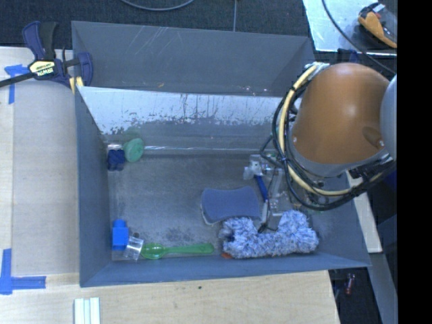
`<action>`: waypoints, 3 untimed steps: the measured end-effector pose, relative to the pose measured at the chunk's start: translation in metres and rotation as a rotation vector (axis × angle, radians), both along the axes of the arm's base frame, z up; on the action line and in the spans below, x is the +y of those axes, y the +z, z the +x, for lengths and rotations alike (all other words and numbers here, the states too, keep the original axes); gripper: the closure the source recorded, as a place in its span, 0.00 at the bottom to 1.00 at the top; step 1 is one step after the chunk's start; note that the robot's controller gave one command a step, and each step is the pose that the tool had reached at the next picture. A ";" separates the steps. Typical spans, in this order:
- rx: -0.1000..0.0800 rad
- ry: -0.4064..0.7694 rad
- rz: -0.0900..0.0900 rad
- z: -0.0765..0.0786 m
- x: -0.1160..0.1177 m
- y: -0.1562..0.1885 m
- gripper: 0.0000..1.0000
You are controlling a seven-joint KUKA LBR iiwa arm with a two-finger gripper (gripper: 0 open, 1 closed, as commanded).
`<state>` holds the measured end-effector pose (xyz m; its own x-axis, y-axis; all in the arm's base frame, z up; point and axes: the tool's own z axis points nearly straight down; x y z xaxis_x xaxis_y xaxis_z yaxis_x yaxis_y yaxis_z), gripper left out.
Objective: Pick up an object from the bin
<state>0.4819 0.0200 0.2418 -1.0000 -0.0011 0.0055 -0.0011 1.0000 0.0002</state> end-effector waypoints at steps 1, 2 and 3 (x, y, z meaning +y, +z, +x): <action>-0.009 -0.001 0.000 0.001 0.000 0.004 0.00; -0.003 -0.276 -0.002 0.012 -0.051 -0.084 0.00; -0.014 0.115 0.000 0.028 -0.074 -0.082 0.00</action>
Offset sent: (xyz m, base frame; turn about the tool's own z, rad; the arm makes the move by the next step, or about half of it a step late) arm 0.0128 -0.0492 -0.0818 0.2752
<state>0.5097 -0.0544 0.1602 -0.9932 -0.1161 -0.0089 -0.1161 0.9932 -0.0010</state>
